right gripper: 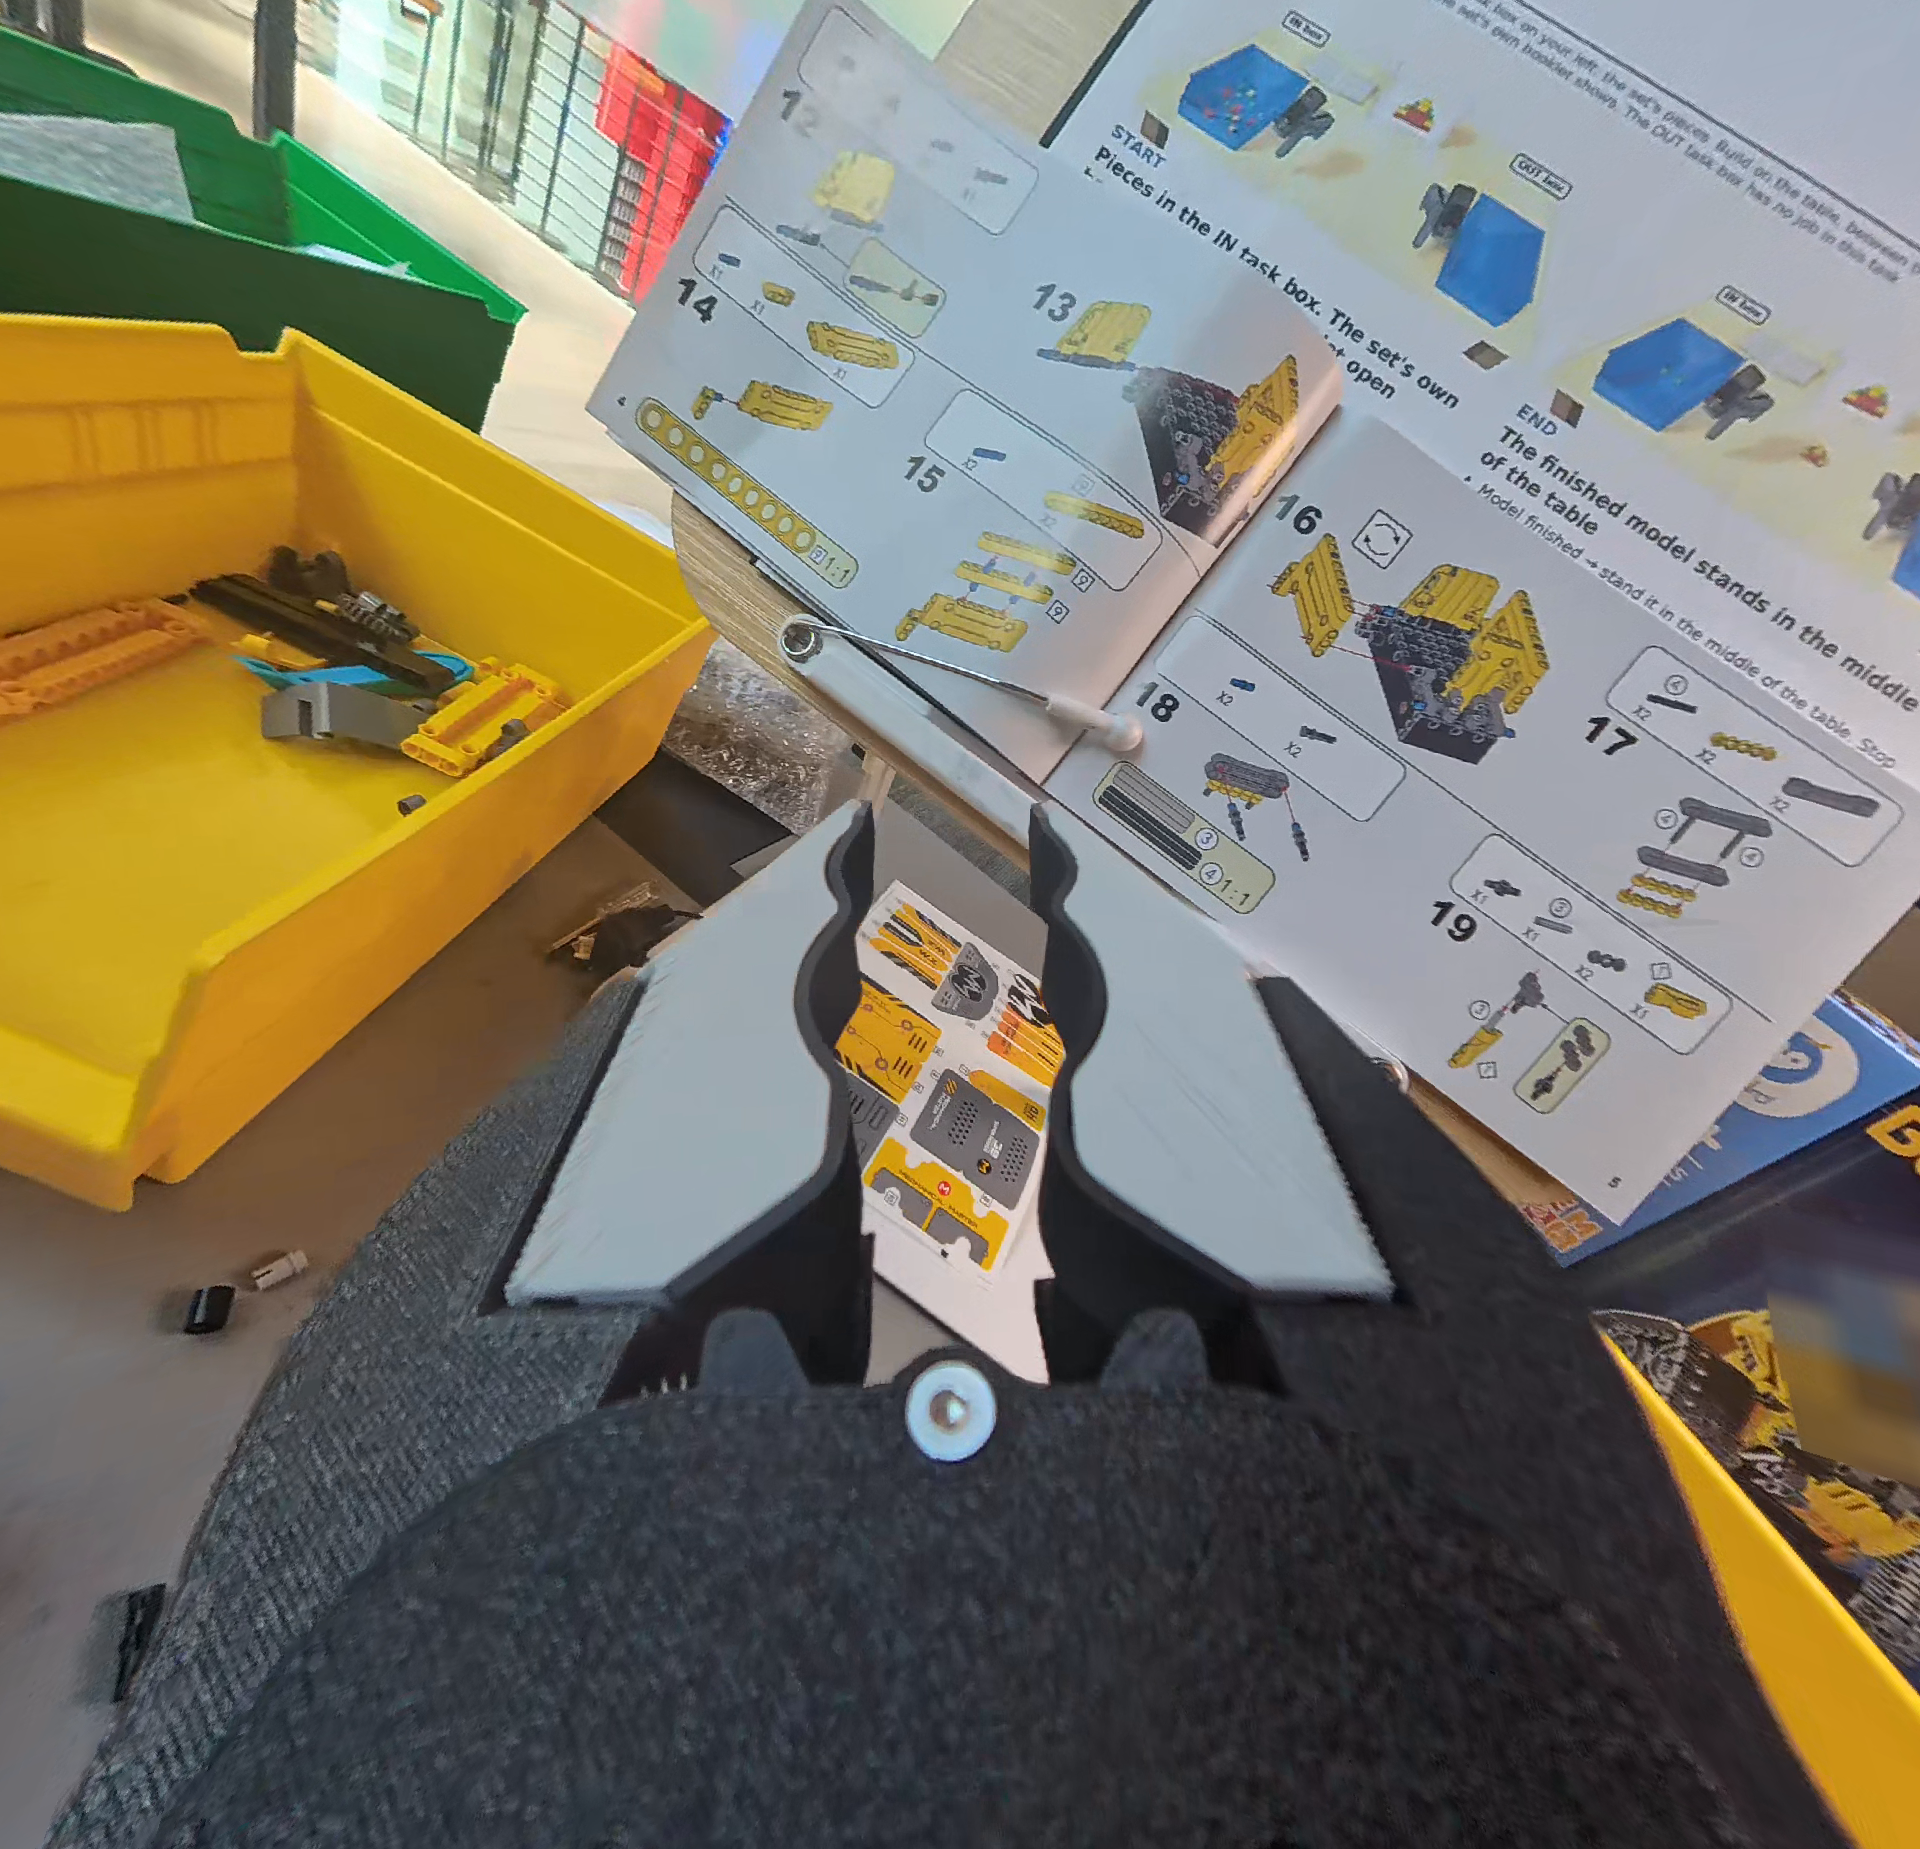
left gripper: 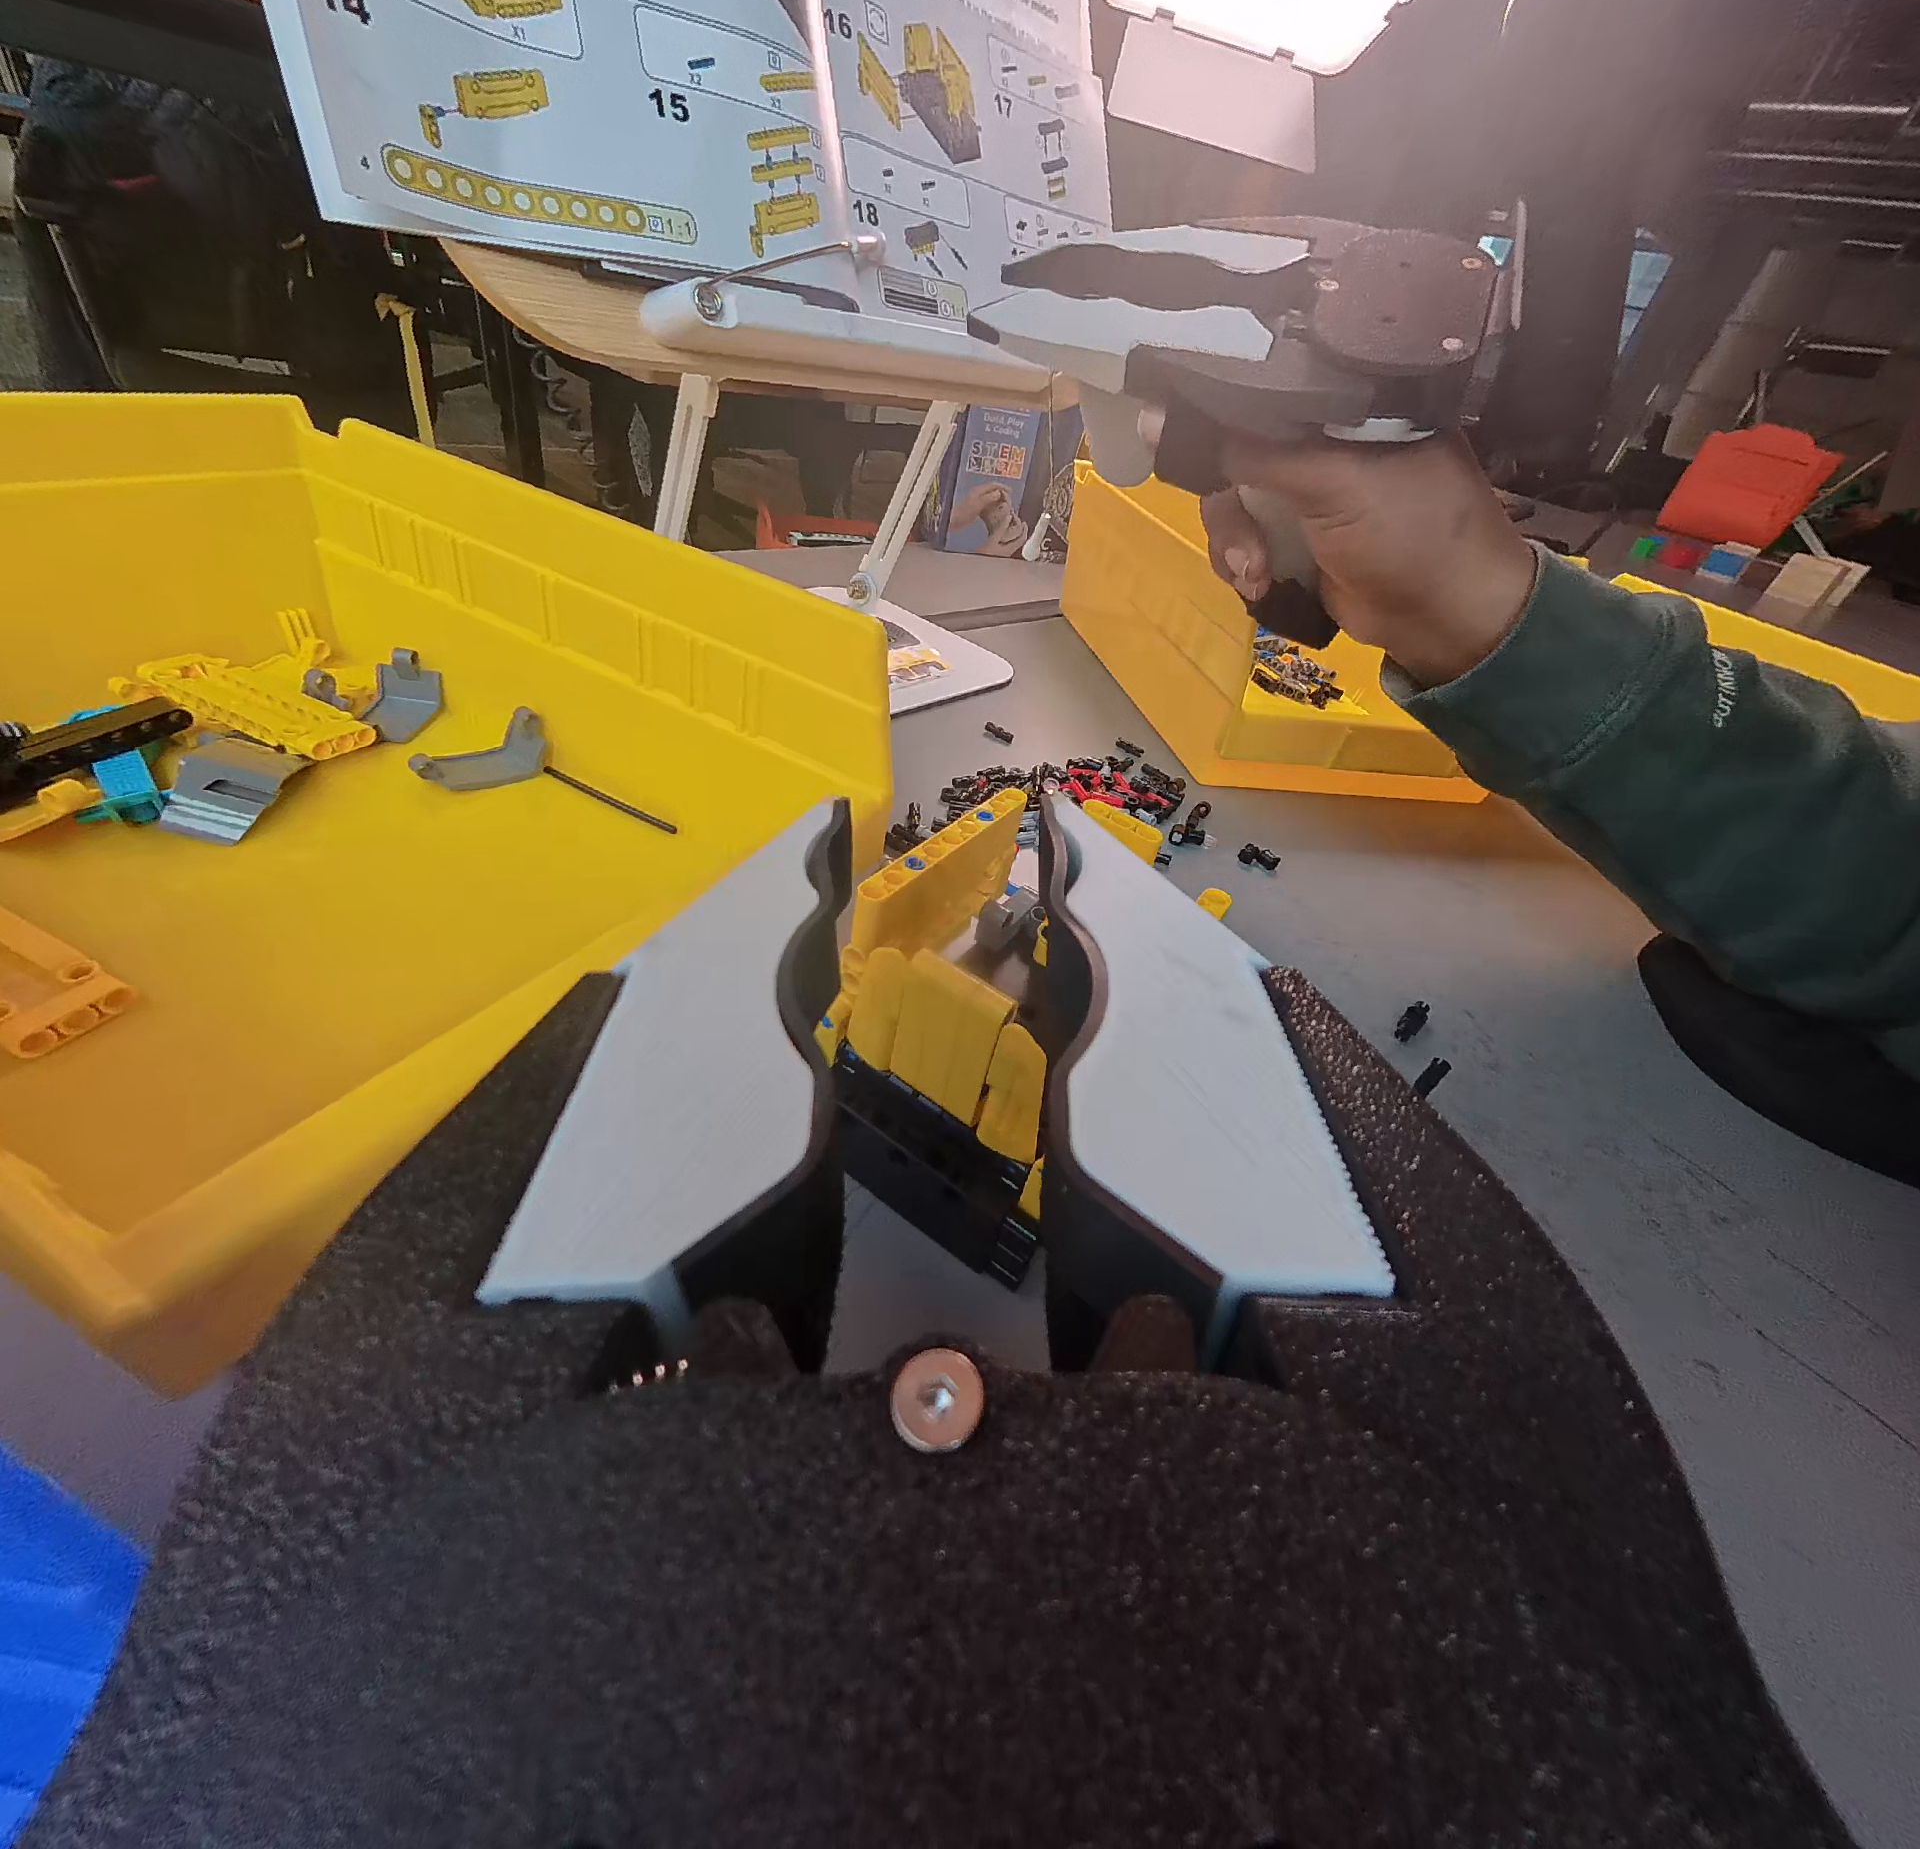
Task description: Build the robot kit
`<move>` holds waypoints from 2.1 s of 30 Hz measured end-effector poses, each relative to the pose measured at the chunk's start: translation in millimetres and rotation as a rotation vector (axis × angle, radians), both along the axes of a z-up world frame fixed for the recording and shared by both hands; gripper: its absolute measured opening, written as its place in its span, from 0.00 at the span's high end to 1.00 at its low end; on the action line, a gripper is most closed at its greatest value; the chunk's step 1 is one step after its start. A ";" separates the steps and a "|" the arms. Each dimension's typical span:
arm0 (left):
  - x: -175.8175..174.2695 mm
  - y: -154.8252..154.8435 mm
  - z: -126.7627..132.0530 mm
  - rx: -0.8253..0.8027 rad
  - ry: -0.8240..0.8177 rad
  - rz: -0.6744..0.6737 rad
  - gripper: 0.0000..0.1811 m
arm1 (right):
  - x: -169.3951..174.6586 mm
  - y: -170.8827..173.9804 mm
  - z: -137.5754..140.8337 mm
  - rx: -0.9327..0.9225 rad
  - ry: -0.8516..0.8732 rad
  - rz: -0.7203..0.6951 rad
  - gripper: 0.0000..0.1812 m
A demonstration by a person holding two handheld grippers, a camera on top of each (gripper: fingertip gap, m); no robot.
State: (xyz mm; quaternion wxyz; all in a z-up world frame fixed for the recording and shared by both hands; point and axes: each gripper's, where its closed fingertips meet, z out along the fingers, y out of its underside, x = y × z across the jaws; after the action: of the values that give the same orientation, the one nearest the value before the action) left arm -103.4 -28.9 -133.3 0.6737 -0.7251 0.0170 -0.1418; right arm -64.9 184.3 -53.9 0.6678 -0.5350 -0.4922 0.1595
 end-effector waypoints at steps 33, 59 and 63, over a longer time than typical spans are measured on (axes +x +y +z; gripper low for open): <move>-22.5 -14.2 15.1 0.023 0.053 0.144 0.77 | 217.0 -118.3 -23.5 -0.415 0.128 0.144 0.76; -8.5 -14.8 12.9 0.003 0.099 0.102 0.75 | 487.5 -85.1 -167.4 -0.480 -0.908 -0.154 0.76; -7.6 -13.8 11.7 -0.001 0.090 0.094 0.75 | 482.1 -80.0 -168.2 -0.476 -0.920 -0.166 0.80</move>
State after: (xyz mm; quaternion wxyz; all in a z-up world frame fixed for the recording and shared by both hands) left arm -111.0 -42.7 -121.6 0.6777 -0.7312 0.0133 -0.0773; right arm 417.2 104.3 -222.1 0.2532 -0.7238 -0.6407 -0.0379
